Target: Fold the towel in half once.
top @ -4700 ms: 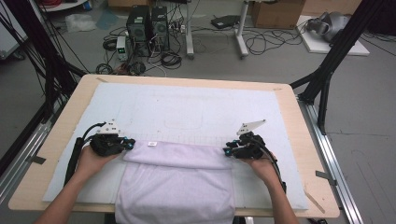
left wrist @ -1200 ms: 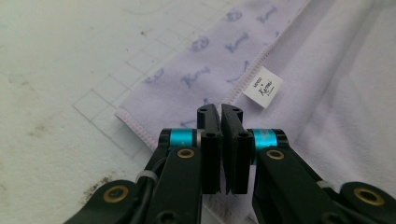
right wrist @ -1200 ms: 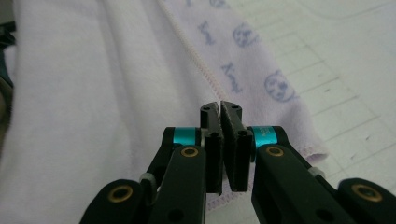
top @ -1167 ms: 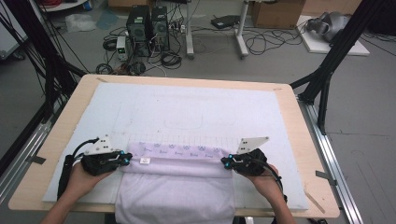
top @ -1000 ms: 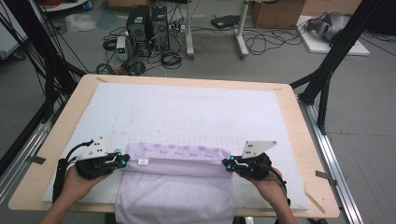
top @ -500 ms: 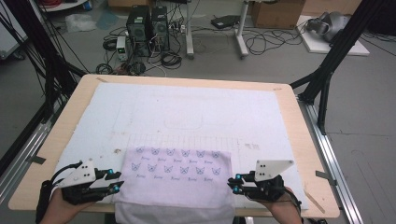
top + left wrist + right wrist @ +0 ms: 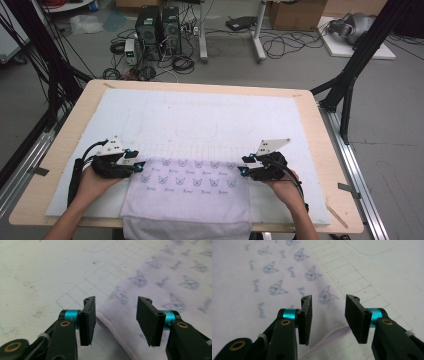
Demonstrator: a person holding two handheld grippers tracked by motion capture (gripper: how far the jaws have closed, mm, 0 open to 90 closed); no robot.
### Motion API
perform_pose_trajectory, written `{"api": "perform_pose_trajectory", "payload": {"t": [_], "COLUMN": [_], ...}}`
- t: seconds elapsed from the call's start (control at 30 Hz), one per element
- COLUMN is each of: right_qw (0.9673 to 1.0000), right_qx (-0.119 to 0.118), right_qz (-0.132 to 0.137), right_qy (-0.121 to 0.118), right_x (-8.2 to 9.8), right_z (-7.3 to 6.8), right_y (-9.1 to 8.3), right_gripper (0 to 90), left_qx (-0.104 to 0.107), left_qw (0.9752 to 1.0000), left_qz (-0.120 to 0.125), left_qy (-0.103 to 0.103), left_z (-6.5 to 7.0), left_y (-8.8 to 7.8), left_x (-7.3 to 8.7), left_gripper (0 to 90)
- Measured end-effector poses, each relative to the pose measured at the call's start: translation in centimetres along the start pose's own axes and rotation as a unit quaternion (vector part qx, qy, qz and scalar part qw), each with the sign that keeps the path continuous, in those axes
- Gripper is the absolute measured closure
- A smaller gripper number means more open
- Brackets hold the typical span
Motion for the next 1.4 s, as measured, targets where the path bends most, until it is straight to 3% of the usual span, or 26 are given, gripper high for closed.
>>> {"api": "perform_pose_trajectory", "payload": {"t": [0.07,0.13,0.17,0.2,0.23,0.27,0.33,0.4,0.43,0.57,0.7,0.8,0.9,1.07,1.2,1.27,1.33,1.4], "right_qw": [0.9999,0.9996,0.9995,0.9993,0.9992,0.9989,0.9983,0.9967,0.9966,0.9980,0.9991,0.9991,0.9986,0.9965,0.9951,0.9944,0.9940,0.9938], "right_qx": [0.001,-0.003,-0.003,-0.007,-0.008,-0.012,-0.029,-0.061,-0.064,-0.044,-0.011,0.017,0.041,0.080,0.096,0.104,0.107,0.108], "right_qz": [-0.011,-0.020,-0.023,-0.023,-0.024,-0.027,-0.036,-0.037,-0.038,-0.031,-0.021,-0.021,-0.007,0.006,0.019,0.018,0.017,0.009], "right_qy": [0.011,0.020,0.023,0.028,0.032,0.037,0.035,0.041,0.036,0.032,0.034,0.033,0.033,0.022,0.014,0.008,0.014,0.026], "right_x": [0.4,0.8,0.9,1.1,1.1,1.2,1.4,1.5,1.4,0.9,-0.5,-2.0,-4.0,-8.2,-11.3,-12.1,-11.9,-11.0], "right_z": [0.5,0.9,1.1,1.3,1.5,1.5,1.3,1.0,1.0,1.8,3.5,5.2,6.9,9.6,11.1,11.8,12.4,13.0], "right_y": [0.5,0.8,0.9,1.1,1.2,1.3,1.8,2.1,2.1,1.9,1.4,1.0,0.2,-1.5,-2.8,-2.9,-2.5,-1.7], "right_gripper": [51.3,50.3,50.2,50.3,51.1,53.4,62.3,79.8,82.5,85.6,86.1,86.2,86.2,86.3,86.3,86.3,85.1,72.9], "left_qx": [0.000,0.012,0.015,0.013,0.030,0.041,0.049,0.045,0.042,0.016,-0.007,-0.026,-0.049,-0.086,-0.106,-0.097,-0.092,-0.093], "left_qw": [0.9999,0.9991,0.9986,0.9989,0.9987,0.9984,0.9981,0.9983,0.9983,0.9996,1.0000,0.9996,0.9986,0.9956,0.9928,0.9935,0.9949,0.9952], "left_qz": [-0.014,-0.034,-0.046,-0.042,-0.037,-0.036,-0.037,-0.037,-0.039,-0.023,-0.005,0.011,0.017,0.032,0.049,0.057,0.040,0.030], "left_qy": [-0.010,-0.023,-0.020,-0.016,-0.019,-0.014,-0.002,0.005,0.008,0.004,-0.001,-0.002,0.009,0.024,0.027,0.017,0.010,0.001], "left_z": [-0.5,-0.5,-0.6,-0.5,-0.4,-0.2,0.2,0.3,0.2,-0.7,-2.1,-3.3,-4.8,-7.1,-8.4,-8.8,-9.0,-9.3], "left_y": [0.7,1.5,1.7,1.6,1.6,1.5,1.4,1.4,1.3,1.2,1.4,1.4,1.2,0.8,0.3,0.6,1.6,2.4], "left_x": [0.4,0.9,1.1,1.1,1.0,1.0,1.0,0.8,0.7,-0.4,-2.7,-5.3,-8.4,-14.0,-17.1,-17.3,-16.3,-14.7], "left_gripper": [41.2,39.0,39.5,41.4,47.9,61.4,73.3,80.6,82.2,83.9,84.2,84.3,84.4,84.8,84.7,84.3,76.3,67.7]}}
Point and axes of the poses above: each handheld gripper's, and its own axes: y roughly forward along the jaws, x roughly out of its underside, z roughly to its right, the point moved 6 cm from there along y, roughly forward along the jaws, and after that the axes turned 3 degrees about z, right-handed, at the moved point
